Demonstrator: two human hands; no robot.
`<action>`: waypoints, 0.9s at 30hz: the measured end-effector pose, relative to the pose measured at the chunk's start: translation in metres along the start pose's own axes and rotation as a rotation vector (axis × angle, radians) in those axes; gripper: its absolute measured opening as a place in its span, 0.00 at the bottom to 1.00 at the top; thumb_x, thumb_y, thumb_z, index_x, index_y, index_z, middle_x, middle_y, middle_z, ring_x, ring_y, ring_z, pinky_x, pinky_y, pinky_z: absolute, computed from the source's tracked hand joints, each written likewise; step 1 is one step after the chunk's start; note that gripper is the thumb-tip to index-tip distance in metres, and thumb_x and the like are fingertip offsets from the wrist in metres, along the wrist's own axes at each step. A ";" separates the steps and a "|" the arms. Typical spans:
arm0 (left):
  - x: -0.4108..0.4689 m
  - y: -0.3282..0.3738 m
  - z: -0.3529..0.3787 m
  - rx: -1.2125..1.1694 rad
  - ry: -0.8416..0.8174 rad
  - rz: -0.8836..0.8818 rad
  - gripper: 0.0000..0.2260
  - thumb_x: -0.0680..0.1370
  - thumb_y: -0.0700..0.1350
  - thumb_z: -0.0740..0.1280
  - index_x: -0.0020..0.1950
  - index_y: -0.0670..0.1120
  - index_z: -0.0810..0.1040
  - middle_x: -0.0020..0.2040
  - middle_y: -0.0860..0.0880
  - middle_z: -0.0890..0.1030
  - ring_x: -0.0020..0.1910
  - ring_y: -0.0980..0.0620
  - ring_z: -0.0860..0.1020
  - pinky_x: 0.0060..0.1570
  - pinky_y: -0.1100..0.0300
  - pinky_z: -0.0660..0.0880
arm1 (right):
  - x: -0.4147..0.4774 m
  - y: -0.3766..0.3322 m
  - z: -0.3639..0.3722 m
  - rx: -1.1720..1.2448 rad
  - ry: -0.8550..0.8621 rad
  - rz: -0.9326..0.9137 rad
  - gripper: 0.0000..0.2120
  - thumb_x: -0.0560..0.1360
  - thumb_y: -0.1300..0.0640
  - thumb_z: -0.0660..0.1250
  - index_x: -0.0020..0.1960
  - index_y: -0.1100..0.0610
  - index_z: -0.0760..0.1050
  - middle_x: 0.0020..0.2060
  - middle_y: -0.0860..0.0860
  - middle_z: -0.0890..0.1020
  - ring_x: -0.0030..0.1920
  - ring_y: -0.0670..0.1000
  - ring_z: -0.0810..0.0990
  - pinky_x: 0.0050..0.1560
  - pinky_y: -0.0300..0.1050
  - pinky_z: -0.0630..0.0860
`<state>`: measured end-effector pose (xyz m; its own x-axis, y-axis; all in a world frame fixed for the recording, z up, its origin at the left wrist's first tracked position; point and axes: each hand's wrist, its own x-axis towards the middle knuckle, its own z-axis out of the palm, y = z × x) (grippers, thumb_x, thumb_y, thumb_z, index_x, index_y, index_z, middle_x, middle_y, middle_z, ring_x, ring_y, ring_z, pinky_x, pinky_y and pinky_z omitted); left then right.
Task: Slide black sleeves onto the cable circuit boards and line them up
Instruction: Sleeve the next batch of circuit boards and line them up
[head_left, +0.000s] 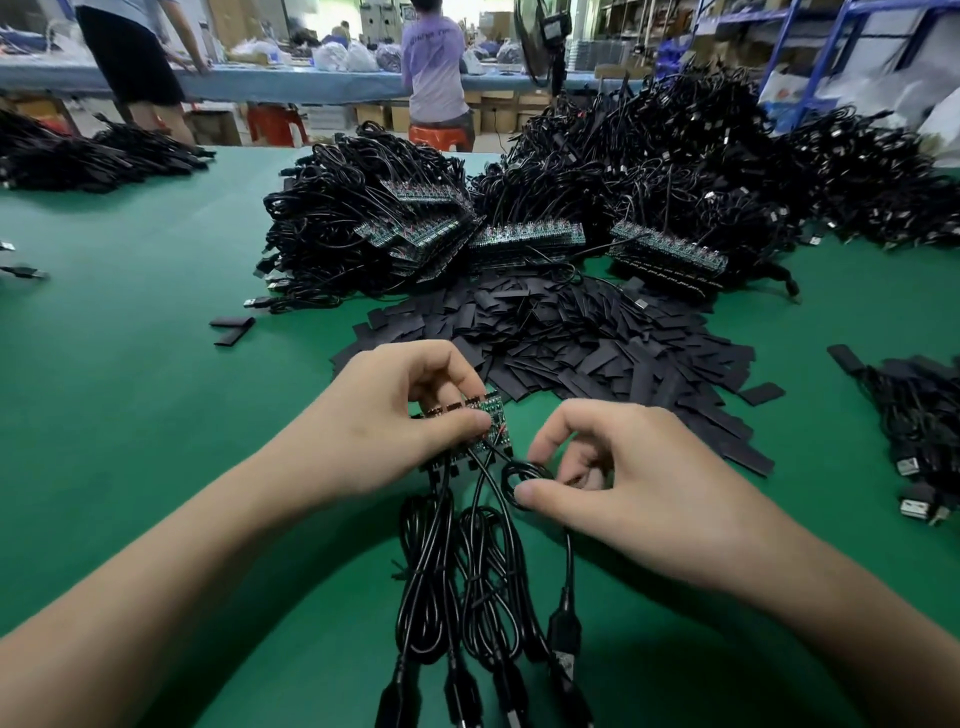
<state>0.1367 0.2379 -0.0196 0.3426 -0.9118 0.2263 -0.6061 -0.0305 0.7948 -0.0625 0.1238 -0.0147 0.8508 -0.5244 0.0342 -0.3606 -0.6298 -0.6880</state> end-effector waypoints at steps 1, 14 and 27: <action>0.000 0.000 0.001 0.028 0.009 0.012 0.06 0.74 0.44 0.77 0.45 0.52 0.81 0.36 0.55 0.79 0.37 0.56 0.78 0.47 0.55 0.78 | 0.000 -0.001 -0.001 0.093 -0.018 0.008 0.11 0.71 0.41 0.75 0.48 0.45 0.79 0.34 0.45 0.83 0.29 0.41 0.75 0.35 0.38 0.71; -0.002 0.004 0.004 -0.361 -0.067 -0.026 0.06 0.69 0.47 0.76 0.45 0.52 0.85 0.37 0.53 0.80 0.38 0.55 0.76 0.42 0.68 0.75 | 0.003 0.000 0.002 0.363 0.201 -0.018 0.08 0.77 0.45 0.69 0.45 0.49 0.82 0.36 0.48 0.85 0.34 0.46 0.76 0.37 0.44 0.74; -0.005 0.010 0.009 -0.438 -0.148 -0.038 0.05 0.71 0.45 0.74 0.44 0.47 0.87 0.39 0.48 0.85 0.38 0.57 0.79 0.42 0.68 0.76 | 0.004 0.005 0.015 0.500 -0.021 -0.102 0.16 0.84 0.51 0.63 0.38 0.52 0.72 0.31 0.48 0.78 0.34 0.47 0.75 0.36 0.39 0.73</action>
<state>0.1227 0.2381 -0.0181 0.2336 -0.9629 0.1351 -0.2239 0.0819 0.9712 -0.0553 0.1271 -0.0288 0.8816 -0.4594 0.1081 -0.0523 -0.3229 -0.9450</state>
